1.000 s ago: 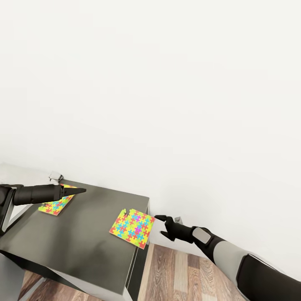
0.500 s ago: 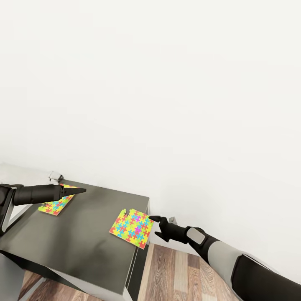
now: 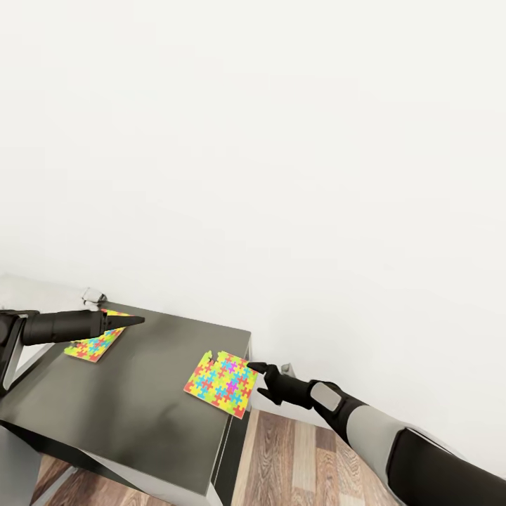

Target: Put all the toys in the child's room - the three board games (two on the bed and one on the table), the two jigsaw puzzles on the table, and the tennis ball on the table - inside the toy box on the table in the child's room.

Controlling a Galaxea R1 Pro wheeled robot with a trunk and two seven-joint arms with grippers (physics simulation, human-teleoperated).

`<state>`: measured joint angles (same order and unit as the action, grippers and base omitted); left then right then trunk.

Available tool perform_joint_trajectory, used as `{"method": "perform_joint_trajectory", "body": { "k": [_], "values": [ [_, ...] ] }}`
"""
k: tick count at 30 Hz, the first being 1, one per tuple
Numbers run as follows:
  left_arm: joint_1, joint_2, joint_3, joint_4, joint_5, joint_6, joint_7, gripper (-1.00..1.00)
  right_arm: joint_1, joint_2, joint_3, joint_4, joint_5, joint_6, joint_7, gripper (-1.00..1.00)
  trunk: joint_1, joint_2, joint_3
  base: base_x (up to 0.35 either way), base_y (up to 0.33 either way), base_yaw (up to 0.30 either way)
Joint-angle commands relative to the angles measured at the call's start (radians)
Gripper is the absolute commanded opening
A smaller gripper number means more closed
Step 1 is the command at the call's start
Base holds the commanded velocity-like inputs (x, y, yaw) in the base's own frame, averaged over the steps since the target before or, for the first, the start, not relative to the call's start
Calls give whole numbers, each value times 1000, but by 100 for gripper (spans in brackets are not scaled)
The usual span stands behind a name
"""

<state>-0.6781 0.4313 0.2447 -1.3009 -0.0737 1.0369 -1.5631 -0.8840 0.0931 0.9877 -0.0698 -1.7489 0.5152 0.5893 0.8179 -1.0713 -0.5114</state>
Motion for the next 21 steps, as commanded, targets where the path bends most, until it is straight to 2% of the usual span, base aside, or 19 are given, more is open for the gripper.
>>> {"method": "perform_joint_trajectory", "body": {
  "k": [1,6,21],
  "values": [
    [-1,0,1,-1,-8,10,-8,100,-1,0,8,-4,-8,4,4,100,0,-1,-1,0,0,0],
    [-1,1,3,-1,-6,10,-8,100,-1,-6,9,-50,-5,2,4,100,15,-29,-14,0,0,0],
    [-1,1,4,-2,-6,10,-8,100,-1,-13,9,-66,-4,2,4,100,15,-29,-14,0,0,0]
  ]
}}
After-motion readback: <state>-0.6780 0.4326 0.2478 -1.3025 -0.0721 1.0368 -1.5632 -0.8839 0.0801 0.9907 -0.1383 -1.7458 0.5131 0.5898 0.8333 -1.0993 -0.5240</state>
